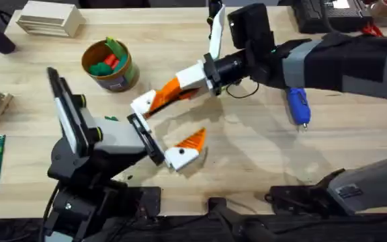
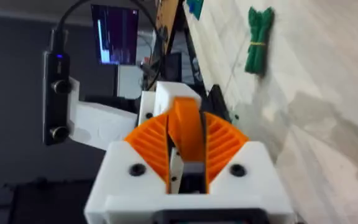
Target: Pick up the gripper from the table and insert it into the empty holder that is missing its gripper. Then pick up a screw, insert it into the mounting hole, and use the screwdriver to tighten it. Finally, clean up the table by picking up the vegetable and placing it into the bucket.
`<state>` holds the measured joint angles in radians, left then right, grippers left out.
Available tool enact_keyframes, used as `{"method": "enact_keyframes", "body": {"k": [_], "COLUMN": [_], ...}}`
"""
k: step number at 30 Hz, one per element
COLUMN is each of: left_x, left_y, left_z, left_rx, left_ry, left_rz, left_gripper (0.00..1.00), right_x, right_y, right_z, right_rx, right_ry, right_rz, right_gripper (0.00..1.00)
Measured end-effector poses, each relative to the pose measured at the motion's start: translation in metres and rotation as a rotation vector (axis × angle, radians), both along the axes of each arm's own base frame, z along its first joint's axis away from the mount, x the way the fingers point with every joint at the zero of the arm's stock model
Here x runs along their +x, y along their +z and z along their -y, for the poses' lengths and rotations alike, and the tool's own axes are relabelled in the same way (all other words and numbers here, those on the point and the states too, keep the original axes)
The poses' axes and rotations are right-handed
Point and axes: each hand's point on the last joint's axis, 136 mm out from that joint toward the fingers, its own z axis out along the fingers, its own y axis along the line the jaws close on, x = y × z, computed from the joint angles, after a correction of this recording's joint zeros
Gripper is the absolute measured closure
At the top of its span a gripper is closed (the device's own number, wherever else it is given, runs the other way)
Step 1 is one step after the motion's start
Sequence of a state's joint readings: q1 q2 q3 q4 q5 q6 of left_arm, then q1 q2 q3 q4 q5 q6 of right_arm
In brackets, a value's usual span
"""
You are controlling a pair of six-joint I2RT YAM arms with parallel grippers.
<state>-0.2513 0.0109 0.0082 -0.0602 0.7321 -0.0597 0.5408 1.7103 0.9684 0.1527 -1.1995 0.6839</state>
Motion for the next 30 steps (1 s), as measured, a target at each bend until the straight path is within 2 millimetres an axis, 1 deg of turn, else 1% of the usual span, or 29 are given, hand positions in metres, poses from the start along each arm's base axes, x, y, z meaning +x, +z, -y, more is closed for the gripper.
{"method": "enact_keyframes", "body": {"k": [3,5,11,13,15,17,18,21,24,27,30], "left_x": [-0.007,-0.009,-0.011,-0.011,-0.011,-0.011,-0.011,-0.011,-0.011,-0.011,-0.011], "left_y": [0.0,0.0,0.0,0.0,0.0,0.0,0.0,0.0,0.0,0.0,0.0], "left_z": [0.005,0.006,0.008,0.008,0.008,0.008,0.008,0.008,0.008,0.008,0.008], "left_rx": [-0.002,-0.002,-0.003,-0.003,-0.003,-0.003,-0.003,-0.003,-0.003,-0.003,-0.003], "left_ry": [-0.048,-0.06,-0.075,-0.075,-0.075,-0.075,-0.076,-0.076,-0.076,-0.076,-0.076], "left_rz": [-0.002,-0.004,-0.004,-0.004,-0.005,-0.004,-0.004,-0.004,-0.004,-0.004,-0.004], "left_gripper": [0.014,0.014,0.014,0.013,0.013,0.014,0.014,0.014,0.014,0.014,0.013], "right_x": [-0.007,-0.009,-0.009,-0.009,-0.008,-0.005,-0.002,0.011,0.034,0.062,0.093], "right_y": [0.0,0.0,0.0,0.0,0.0,0.0,0.0,-0.004,-0.01,-0.016,-0.015], "right_z": [-0.005,-0.006,-0.006,-0.006,-0.006,-0.004,-0.002,0.004,0.015,0.031,0.051], "right_rx": [0.001,0.001,0.001,0.001,0.001,0.001,-0.001,-0.019,-0.051,-0.093,-0.142], "right_ry": [0.02,0.027,0.026,0.026,0.024,0.015,0.006,-0.047,-0.135,-0.242,-0.347], "right_rz": [0.001,0.001,0.001,0.001,0.0,0.005,0.006,0.017,0.05,0.096,0.143], "right_gripper": [0.672,0.63,0.502,0.443,0.333,0.185,0.15,0.132,0.127,0.124,0.123]}}
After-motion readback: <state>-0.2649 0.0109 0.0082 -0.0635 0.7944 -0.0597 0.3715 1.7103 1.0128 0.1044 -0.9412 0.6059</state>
